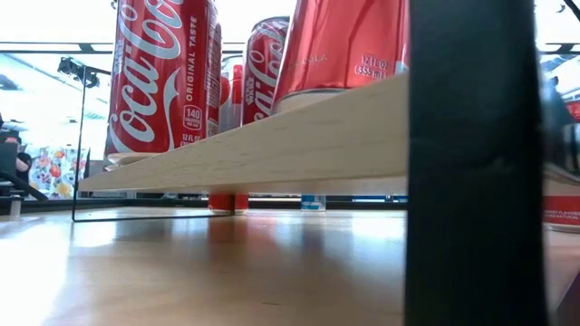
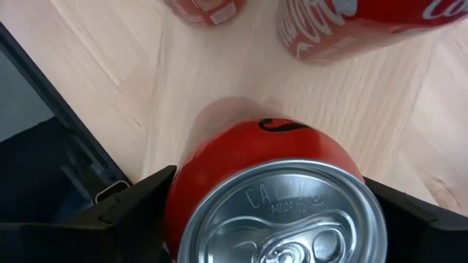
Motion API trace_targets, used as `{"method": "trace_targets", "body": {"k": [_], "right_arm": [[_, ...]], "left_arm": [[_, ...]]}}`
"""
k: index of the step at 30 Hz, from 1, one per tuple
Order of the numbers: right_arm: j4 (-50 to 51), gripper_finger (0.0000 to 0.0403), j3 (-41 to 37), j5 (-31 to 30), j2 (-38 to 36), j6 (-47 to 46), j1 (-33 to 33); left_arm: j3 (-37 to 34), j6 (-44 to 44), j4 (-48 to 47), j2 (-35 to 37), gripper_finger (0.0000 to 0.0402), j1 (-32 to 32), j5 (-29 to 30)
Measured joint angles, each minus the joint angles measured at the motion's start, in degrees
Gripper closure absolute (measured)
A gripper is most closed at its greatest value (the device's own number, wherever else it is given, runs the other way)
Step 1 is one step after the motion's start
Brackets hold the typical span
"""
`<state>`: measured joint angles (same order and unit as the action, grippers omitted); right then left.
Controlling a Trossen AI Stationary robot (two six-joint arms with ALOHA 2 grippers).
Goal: Place canned beverage on shelf
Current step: Put the right red and black soda can on the shelf
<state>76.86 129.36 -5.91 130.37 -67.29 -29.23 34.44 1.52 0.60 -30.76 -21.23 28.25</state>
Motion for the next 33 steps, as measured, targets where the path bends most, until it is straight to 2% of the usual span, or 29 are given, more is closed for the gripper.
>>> {"method": "trace_targets", "body": {"k": [12, 22, 29, 33], "right_arm": [[-0.93, 0.0049, 0.0, 0.52, -0.15, 0.29, 0.04], [-1.31, 0.0014, 0.0, 3.5, -0.28, 0.88, 1.44], [-2.51, 0.0013, 0.09, 4.76, -0.42, 0.95, 1.89], [-1.52, 0.0015, 2.72, 3.52, -0.86, 1.32, 2.08]], "left_arm": [[0.0, -0.42, 0.0, -0.01, 0.0191, 0.0, 0.0], [0.0, -0.43, 0.0, 0.01, 0.0191, 0.0, 0.0], [0.0, -0.39, -0.2, 0.0, 0.0191, 0.0, 0.0], [0.0, -0.39, -0.28, -0.01, 0.0191, 0.0, 0.0]]}}
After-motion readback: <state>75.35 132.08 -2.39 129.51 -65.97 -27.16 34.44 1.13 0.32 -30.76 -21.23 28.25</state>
